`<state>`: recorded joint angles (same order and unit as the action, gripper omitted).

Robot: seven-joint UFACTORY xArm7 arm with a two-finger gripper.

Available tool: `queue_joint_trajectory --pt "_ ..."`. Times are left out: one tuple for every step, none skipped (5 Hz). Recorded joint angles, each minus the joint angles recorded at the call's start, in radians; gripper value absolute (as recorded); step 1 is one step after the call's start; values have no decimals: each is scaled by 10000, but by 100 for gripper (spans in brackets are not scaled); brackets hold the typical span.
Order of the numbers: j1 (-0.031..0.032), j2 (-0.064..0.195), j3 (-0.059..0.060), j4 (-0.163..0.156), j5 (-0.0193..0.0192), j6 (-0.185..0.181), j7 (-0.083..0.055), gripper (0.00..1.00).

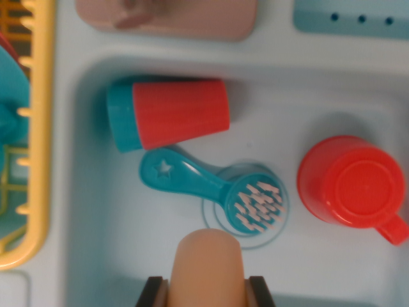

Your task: Pick detergent from the sink

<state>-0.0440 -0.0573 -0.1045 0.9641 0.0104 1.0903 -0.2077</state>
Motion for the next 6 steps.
queue_joint_trajectory --pt "0 0 0 0 0 0 0 100" --pt "3 -150 4 308 -19 457 20 100" --pt "3 -150 4 308 -19 457 20 100" --pt "6 -306 8 630 -39 933 40 100" --pt "6 -306 8 630 -39 933 40 100" --pt "6 -306 8 630 -39 933 40 100"
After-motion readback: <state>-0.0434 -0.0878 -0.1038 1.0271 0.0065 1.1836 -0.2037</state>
